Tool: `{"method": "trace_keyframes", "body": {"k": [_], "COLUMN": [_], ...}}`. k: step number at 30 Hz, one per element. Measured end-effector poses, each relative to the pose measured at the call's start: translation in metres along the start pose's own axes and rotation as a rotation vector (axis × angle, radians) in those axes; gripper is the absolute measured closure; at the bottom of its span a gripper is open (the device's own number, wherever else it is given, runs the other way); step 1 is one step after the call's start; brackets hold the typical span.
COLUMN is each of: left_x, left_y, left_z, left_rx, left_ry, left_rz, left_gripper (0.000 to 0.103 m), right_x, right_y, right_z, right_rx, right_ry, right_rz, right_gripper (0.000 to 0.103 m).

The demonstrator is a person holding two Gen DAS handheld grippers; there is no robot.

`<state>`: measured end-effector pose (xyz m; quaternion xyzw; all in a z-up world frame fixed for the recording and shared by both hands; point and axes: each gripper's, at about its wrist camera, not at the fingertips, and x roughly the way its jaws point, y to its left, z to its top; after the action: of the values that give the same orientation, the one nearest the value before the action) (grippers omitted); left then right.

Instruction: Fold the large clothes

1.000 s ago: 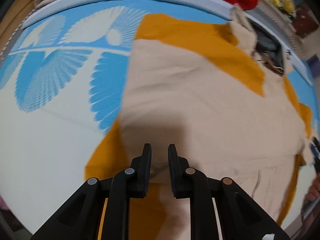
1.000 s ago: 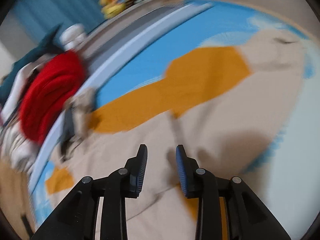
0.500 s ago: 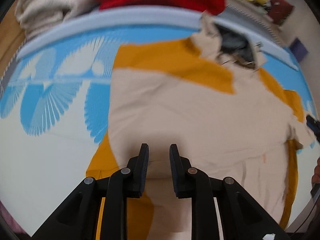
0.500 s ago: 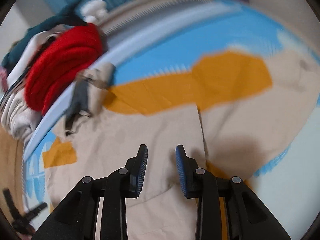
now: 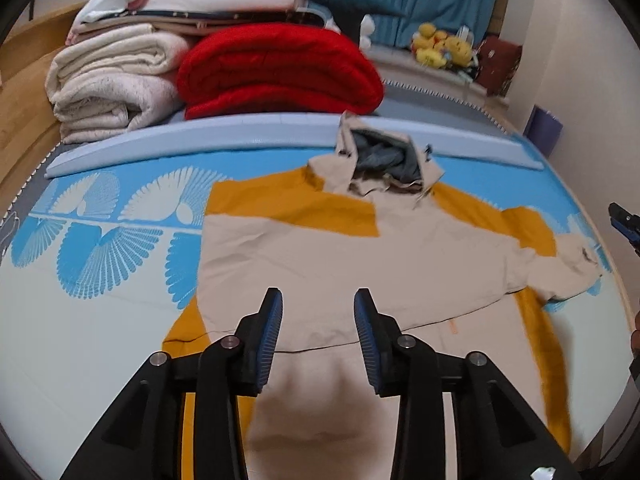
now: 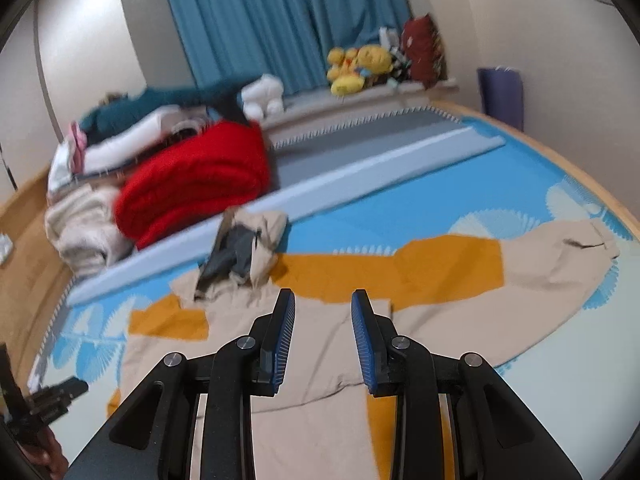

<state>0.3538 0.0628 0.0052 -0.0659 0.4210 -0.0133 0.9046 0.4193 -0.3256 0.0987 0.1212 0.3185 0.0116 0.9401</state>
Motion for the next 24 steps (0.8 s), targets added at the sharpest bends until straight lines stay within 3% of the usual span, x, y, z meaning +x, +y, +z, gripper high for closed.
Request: {"method": "trace_keyframes", "body": {"k": [5, 9, 11, 14, 16, 19, 24], "left_x": [-0.014, -0.010, -0.004, 0.004, 0.008, 0.014, 0.026], "left_y": [-0.019, -0.034, -0.041, -0.048, -0.054, -0.063, -0.069], "left_z": [-0.003, -0.005, -0.006, -0.006, -0.006, -0.007, -0.007], "left_rx": [-0.014, 0.009, 0.021, 0.027, 0.040, 0.064, 0.077], "left_ry": [-0.041, -0.030, -0.021, -0.011, -0.006, -0.010, 0.003], "left_rz": [-0.035, -0.038, -0.039, -0.035, -0.030, -0.025, -0.013], "left_gripper": [0.063, 0.063, 0.063, 0.063, 0.062, 0.062, 0.060], "right_x": [-0.069, -0.111, -0.121, -0.112, -0.084, -0.045, -0.005], "right_y": [-0.047, -0.092, -0.118, -0.156, -0.181, -0.215, -0.249], "right_z": [0.013, 0.021, 0.024, 0.026, 0.023, 0.010, -0.006], "right_rx": [0.093, 0.174, 0.222, 0.243, 0.243, 0.307, 0.358], "right_ry": [-0.236, -0.386, -0.408, -0.354, -0.227, -0.075, 0.022], "right_rz": [0.108, 0.084, 0.021, -0.169, -0.288, -0.307, -0.319], "right_gripper": [0.072, 0.072, 0.071, 0.070, 0.068, 0.066, 0.050]}}
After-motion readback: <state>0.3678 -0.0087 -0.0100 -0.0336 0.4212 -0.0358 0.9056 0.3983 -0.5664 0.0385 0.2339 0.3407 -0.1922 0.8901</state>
